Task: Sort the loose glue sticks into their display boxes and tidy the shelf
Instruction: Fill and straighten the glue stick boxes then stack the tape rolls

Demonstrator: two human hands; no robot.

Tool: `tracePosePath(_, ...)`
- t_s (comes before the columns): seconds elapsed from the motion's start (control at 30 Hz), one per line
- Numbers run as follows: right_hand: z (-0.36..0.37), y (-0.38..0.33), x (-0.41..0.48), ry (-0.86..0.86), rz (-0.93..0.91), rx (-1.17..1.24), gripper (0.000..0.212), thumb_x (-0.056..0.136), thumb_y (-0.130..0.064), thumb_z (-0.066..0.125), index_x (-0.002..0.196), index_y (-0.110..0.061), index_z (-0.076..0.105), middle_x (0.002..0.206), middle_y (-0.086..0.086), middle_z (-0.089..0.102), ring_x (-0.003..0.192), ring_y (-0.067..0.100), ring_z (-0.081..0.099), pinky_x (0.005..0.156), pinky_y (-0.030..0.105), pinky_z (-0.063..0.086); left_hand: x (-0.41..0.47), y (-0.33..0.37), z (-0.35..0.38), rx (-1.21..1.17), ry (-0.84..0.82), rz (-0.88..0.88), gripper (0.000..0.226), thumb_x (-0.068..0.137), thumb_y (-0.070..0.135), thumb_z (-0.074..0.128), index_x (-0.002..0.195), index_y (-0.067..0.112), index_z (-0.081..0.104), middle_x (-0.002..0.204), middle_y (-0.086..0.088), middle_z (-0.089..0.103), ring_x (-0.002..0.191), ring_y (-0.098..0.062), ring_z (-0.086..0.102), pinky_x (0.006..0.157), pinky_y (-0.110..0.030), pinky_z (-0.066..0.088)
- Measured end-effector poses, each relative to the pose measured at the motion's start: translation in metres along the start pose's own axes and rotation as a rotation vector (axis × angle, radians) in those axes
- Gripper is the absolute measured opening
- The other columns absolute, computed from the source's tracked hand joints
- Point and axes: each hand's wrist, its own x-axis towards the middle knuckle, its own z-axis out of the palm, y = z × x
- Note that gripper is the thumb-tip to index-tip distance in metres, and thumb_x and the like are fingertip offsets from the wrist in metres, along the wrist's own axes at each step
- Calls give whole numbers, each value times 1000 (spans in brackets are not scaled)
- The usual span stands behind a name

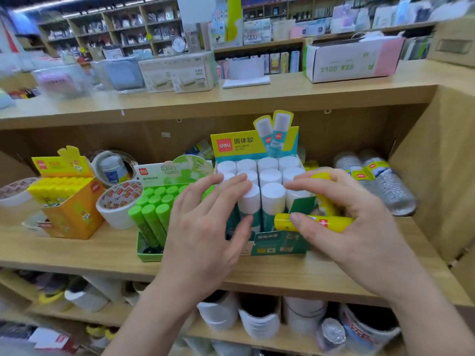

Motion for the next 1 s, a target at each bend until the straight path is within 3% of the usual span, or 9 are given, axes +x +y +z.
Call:
tracePosePath(0.17,6,-11,-17,130,-23,107,41,75,-22,74,113,-36,64,107,-8,59,91,9,57,77,10,42,-10,21,-4,-72,49,-62,43,95,34,45,136,22,49,138,8,52,132,-17,40,105,-49,37)
tracePosePath(0.27,10,-19,-24,126,-22,187,48,74,-24,75,116,-42,62,104,-5,59,78,12,58,72,18,50,-11,46,-17,-303,152,-123,28,95,32,48,115,25,65,109,12,64,105,-10,57,91,-24,44)
tracePosePath(0.37,15,-23,-29,104,5,305,57,72,-20,77,121,-43,59,103,-9,59,69,18,59,69,26,55,-9,65,-24,-762,-6,-336,23,89,41,56,96,27,74,77,13,67,72,-2,62,65,-15,47)
tracePosePath(0.43,17,-25,-31,88,18,385,62,70,-15,77,122,-42,58,100,-8,59,67,19,58,67,24,54,-8,67,-24,-1006,3,-479,15,83,33,70,89,20,75,65,5,67,57,-5,59,57,-15,47)
tracePosePath(0.53,15,-28,-31,103,26,509,61,67,-9,79,121,-31,60,90,-7,64,72,7,62,67,20,52,-10,63,-26,-1203,140,-642,15,69,21,77,84,19,77,72,-7,72,60,-16,66,58,-20,53)
tracePosePath(0.63,13,-31,-29,140,101,692,55,64,-5,75,115,-20,61,73,-5,65,59,5,59,55,14,47,-15,61,-26,-1262,193,-683,13,69,19,78,82,22,78,77,-10,74,64,-19,68,61,-23,55)
tracePosePath(0.73,15,-31,-31,150,137,751,45,65,-15,74,108,-25,64,69,-2,61,54,9,53,48,15,43,-20,61,-24,-1277,218,-709,18,67,17,70,82,20,78,76,-11,73,64,-20,69,62,-24,55)
tracePosePath(0.9,18,-33,-32,154,156,783,27,68,-19,71,93,-26,66,67,2,56,55,16,50,40,19,36,-22,61,-26,-1215,208,-689,37,53,8,86,87,20,76,84,-10,75,75,-17,70,67,-21,55)
tracePosePath(1.0,16,-30,-31,148,170,704,19,73,-23,71,91,-24,65,67,7,54,54,17,50,40,20,36,-24,61,-28,-1184,245,-675,32,55,11,78,86,16,75,84,-9,75,77,-15,70,69,-18,54)
